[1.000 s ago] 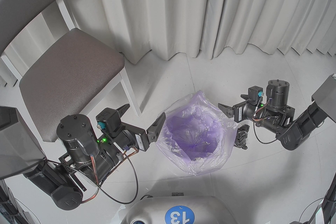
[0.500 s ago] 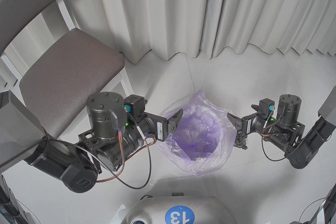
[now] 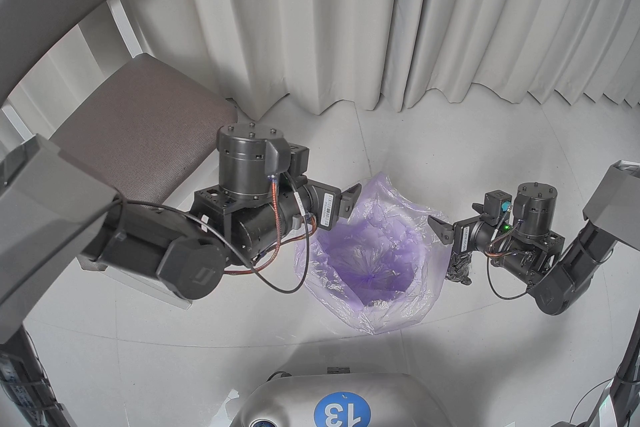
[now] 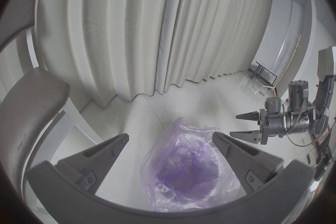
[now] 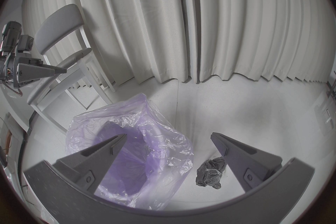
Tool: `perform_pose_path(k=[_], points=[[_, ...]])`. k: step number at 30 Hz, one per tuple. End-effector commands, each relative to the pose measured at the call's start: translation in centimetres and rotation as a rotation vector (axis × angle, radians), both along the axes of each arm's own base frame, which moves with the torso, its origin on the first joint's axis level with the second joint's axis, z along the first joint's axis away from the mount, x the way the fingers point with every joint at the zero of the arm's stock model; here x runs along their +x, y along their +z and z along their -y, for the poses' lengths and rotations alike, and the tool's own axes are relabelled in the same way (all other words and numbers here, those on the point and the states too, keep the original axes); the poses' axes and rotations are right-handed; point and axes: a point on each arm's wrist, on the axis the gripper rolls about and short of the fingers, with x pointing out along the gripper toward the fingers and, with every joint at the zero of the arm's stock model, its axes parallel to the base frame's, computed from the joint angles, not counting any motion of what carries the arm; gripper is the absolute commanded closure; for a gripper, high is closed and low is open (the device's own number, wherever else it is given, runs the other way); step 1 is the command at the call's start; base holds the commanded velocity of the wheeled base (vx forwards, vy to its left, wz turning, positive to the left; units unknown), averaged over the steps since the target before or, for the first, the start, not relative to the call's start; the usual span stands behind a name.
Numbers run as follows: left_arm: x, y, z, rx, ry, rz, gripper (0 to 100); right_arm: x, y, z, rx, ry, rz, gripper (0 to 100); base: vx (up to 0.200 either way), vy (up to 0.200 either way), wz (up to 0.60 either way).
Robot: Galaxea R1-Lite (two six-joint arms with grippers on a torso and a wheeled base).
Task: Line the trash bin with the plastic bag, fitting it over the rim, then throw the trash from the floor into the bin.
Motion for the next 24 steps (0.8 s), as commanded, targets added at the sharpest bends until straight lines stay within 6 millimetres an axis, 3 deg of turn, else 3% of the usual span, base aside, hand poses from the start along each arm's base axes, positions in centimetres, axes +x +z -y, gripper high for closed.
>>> perform_pose_path(k=[1,4,7,11,24], points=[[3.5,-3.2,1.1,0.063,0.013,-0.023,0,2.5,-3.2,-0.3,0.0,0.017,-0.049,0,0.0,0.0,0.0],[4.5,-4.0,1.7,0.077,0.019,-0.041,0,3.6,-4.3,-0.4,0.018,0.027,-0.056,0,0.0,0.0,0.0],[5.6,-4.5,1.5,0.086,0.036,-0.056,0,6.0,-6.2,-0.7,0.041,0.015,-0.042,0,0.0,0.0,0.0],[6.8,-5.1,2.0,0.087,0.042,-0.057,0,8.0,-6.9,-0.8,0.052,0.009,-0.007,0,0.0,0.0,0.0],[9.1,-8.5,1.2,0.135,0.072,-0.098,0,10.0,-7.2,-0.4,0.06,-0.014,0.034,0,0.0,0.0,0.0]])
